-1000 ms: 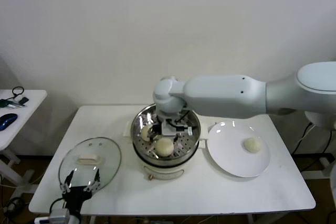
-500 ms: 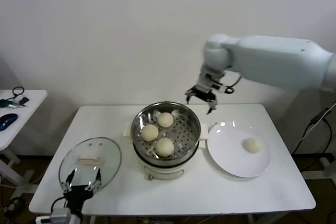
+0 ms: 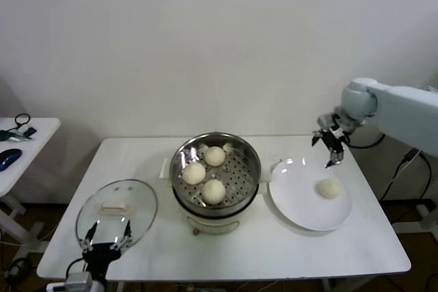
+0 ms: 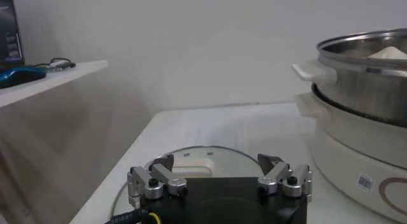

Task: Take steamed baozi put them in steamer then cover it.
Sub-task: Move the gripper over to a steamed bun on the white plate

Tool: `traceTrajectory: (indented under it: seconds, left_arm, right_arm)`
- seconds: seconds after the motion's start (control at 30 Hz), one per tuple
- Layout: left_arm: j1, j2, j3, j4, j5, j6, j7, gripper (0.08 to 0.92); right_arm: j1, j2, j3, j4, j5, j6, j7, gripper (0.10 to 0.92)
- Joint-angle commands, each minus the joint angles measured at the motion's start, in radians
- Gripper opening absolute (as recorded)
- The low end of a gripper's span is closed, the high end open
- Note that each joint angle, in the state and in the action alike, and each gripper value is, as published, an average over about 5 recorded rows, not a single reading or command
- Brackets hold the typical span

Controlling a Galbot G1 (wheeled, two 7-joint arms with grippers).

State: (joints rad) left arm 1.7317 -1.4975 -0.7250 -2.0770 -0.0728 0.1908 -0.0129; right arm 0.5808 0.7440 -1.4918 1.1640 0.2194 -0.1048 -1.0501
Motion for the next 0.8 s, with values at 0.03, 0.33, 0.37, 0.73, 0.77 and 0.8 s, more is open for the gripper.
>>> traceTrajectory:
  seconds: [0.03, 0.33, 0.37, 0.73, 0.77, 0.8]
  left_arm:
    - [-0.002, -0.006, 0.004, 0.010, 0.005, 0.001, 0.001, 0.823]
    - [-0.003, -0.008, 0.000, 0.023, 0.003, -0.003, -0.001, 0.823]
    - [-0.003, -0.008, 0.001, 0.023, 0.003, -0.003, 0.000, 0.823]
    - [-0.005, -0.007, 0.000, 0.027, 0.002, -0.001, 0.000, 0.823]
    - [-0.005, -0.007, 0.000, 0.027, 0.002, -0.001, 0.000, 0.823]
    - [-0.005, -0.006, 0.001, 0.028, 0.003, -0.001, 0.000, 0.823]
  right_arm:
    - [-0.323, -0.033, 0.244, -0.157, -0.121, -0.104, 0.036, 0.823]
    - [-0.417, 0.032, 0.349, -0.255, -0.161, -0.090, 0.043, 0.823]
    - [-0.425, 0.038, 0.360, -0.263, -0.162, -0.090, 0.043, 0.823]
    - [-0.452, 0.055, 0.382, -0.288, -0.170, -0.080, 0.032, 0.823]
    - [-0.452, 0.055, 0.382, -0.287, -0.171, -0.080, 0.031, 0.822]
    - [-0.452, 0.055, 0.382, -0.287, -0.171, -0.080, 0.030, 0.822]
